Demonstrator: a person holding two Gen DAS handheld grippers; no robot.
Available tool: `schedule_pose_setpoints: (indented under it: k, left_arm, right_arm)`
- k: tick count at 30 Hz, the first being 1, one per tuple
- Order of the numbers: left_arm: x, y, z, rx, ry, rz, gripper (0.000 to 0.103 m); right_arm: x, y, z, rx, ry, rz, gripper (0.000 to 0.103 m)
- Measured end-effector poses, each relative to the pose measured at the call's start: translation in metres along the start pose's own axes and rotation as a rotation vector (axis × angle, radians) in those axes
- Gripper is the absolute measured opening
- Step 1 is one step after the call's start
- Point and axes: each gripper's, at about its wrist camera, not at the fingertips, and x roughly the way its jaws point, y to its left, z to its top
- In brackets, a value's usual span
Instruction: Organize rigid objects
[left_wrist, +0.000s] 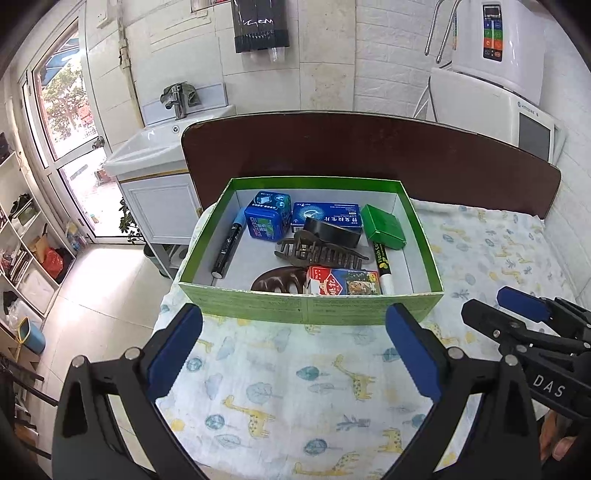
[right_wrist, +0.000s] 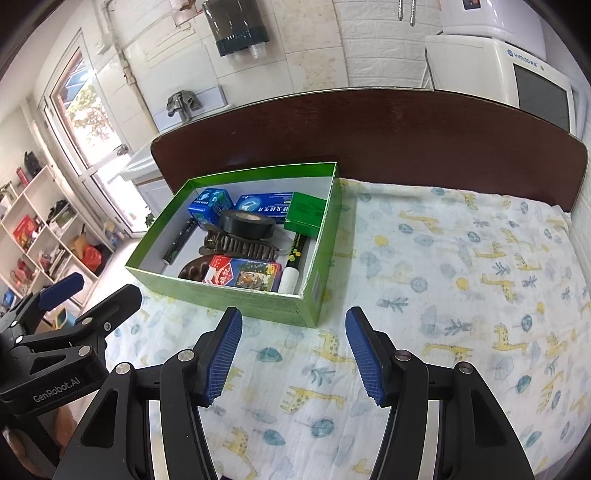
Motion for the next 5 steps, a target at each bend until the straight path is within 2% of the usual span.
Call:
schedule_pose_setpoints:
  k: [5]
  left_arm:
    - [-0.0015, -0.0031, -0.0015, 0.013, 0.0, 0.008, 0.099]
  right_arm:
    - [-0.0007, -0.0003, -0.0008, 0.001, -0.001, 0.002, 0.061]
